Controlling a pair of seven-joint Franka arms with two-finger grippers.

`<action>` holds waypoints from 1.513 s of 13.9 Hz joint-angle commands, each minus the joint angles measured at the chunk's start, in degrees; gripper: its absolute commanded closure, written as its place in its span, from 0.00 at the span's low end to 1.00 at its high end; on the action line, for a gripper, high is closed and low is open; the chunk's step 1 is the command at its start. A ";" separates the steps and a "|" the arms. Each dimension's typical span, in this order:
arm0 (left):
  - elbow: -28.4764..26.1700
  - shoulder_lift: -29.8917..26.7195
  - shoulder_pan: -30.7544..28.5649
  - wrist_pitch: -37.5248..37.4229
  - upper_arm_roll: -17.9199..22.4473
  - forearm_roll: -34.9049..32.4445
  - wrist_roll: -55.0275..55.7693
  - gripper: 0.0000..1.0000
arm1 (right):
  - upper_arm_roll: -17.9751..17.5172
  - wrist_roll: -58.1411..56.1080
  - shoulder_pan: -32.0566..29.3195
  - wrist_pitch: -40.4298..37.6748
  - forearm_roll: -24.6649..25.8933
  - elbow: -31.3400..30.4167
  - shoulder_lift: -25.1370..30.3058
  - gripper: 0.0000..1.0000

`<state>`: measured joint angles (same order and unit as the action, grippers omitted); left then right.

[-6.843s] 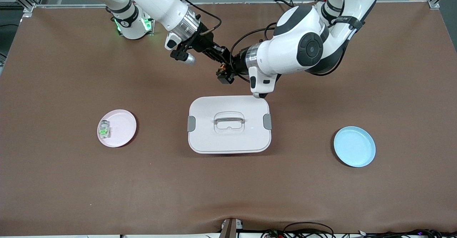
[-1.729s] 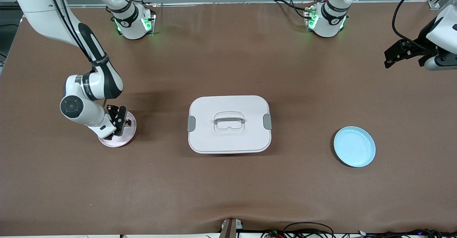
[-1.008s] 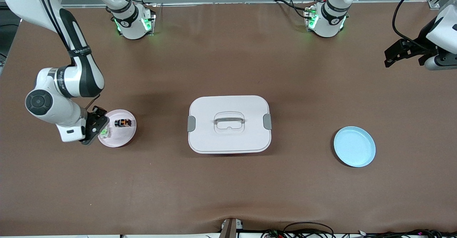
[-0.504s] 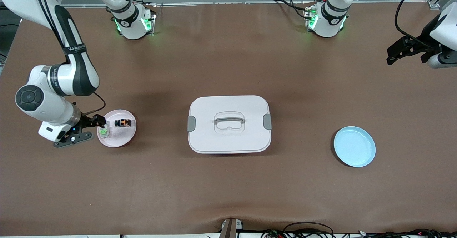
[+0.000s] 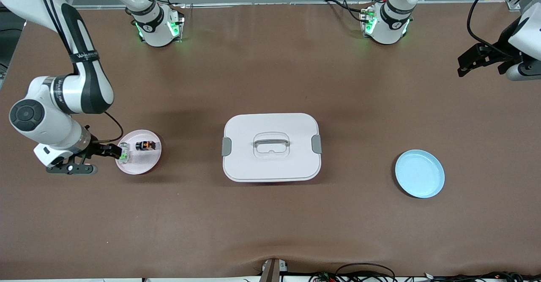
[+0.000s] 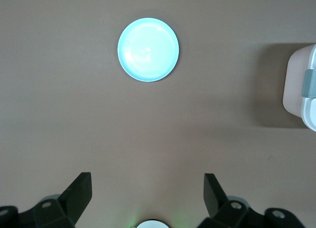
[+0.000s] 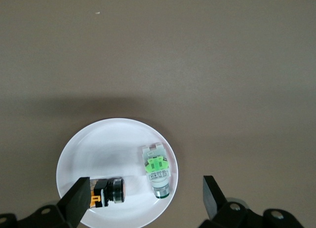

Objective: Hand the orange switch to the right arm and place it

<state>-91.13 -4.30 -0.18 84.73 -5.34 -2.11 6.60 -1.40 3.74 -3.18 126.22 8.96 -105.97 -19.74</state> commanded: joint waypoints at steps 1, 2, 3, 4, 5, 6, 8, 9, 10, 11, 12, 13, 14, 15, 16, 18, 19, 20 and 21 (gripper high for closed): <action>0.43 -0.62 -0.26 -0.97 -0.20 0.88 -0.80 0.00 | -1.06 0.83 0.10 -12.17 -0.43 8.72 0.76 0.00; 0.43 -0.71 -0.26 -1.06 -0.20 0.88 -0.80 0.00 | -1.06 1.00 0.80 -18.58 -0.43 13.02 0.76 0.00; 0.43 -0.80 -0.26 -1.06 -0.20 0.88 -0.80 0.00 | -1.15 1.09 0.98 -23.60 -0.52 16.20 0.84 0.00; 0.43 -0.88 -0.26 -1.15 -0.37 0.88 -0.80 0.00 | -1.15 0.57 0.81 -26.79 -1.91 18.15 1.63 0.00; 0.43 -1.32 -0.26 -1.15 -0.37 0.88 -0.80 0.00 | -0.89 0.39 0.54 -28.30 -4.27 18.51 3.64 0.00; 0.43 -1.50 -0.26 -1.15 -0.37 0.88 -0.80 0.00 | -0.71 0.30 0.45 -29.53 -5.34 18.17 5.83 0.00; 0.43 -1.59 -0.26 -1.23 -0.37 0.88 -0.80 0.00 | -0.71 0.30 0.10 -32.08 -5.53 17.99 10.23 0.00; 0.43 -1.59 -0.26 -1.32 -0.37 0.88 -0.80 0.00 | -0.62 0.21 0.10 -32.96 -5.53 16.95 13.12 0.00; 0.43 -2.02 -0.26 -1.32 -0.20 0.88 -0.89 0.00 | -0.62 0.13 0.01 -32.97 -5.53 15.28 16.20 0.00; 0.43 -2.29 -0.26 -1.50 -0.20 0.88 -0.89 0.00 | -0.62 0.13 0.01 -32.97 -5.53 13.26 19.27 0.00; 0.43 -2.29 -0.35 -2.11 -0.02 0.88 -0.89 0.00 | -0.62 0.04 0.01 -32.80 -5.70 11.16 21.83 0.00; 0.43 -2.47 -0.35 -2.29 0.07 0.88 -0.89 0.00 | -0.45 -0.31 -0.16 -32.45 -6.84 8.70 24.11 0.00; 0.51 -2.47 -0.35 -2.55 0.15 0.88 -0.97 0.00 | -0.36 -1.62 -0.86 -32.18 -7.89 7.19 25.62 0.00; 0.51 -2.38 -0.35 -2.55 0.24 0.88 -0.98 0.00 | -0.36 -3.37 -1.56 -32.01 -8.51 6.57 26.24 0.00; 0.51 -2.38 -0.26 -2.55 0.16 0.88 -0.89 0.00 | -0.27 -4.35 -2.44 -32.00 -9.21 6.56 26.33 0.00; 0.60 -2.29 -0.26 -2.47 0.16 0.88 -0.89 0.00 | -0.36 -4.62 -3.15 -32.35 -9.75 6.56 26.77 0.00; 1.12 -2.03 -0.35 -2.46 0.16 0.88 -0.97 0.00 | -0.36 -4.62 -3.15 -32.62 -9.75 6.65 26.95 0.00; 1.39 -1.77 -0.35 -2.46 0.16 0.88 -0.98 0.00 | -0.36 -4.62 -3.15 -32.97 -9.75 7.09 26.86 0.00; 2.00 -1.42 -0.35 -2.46 0.16 0.97 -0.98 0.00 | -0.44 -4.62 -2.98 -34.19 -9.66 7.79 26.69 0.00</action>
<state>-90.52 -5.89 -0.19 83.05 -5.31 -2.11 6.60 -1.17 -0.13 -5.37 93.10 0.24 -98.07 5.76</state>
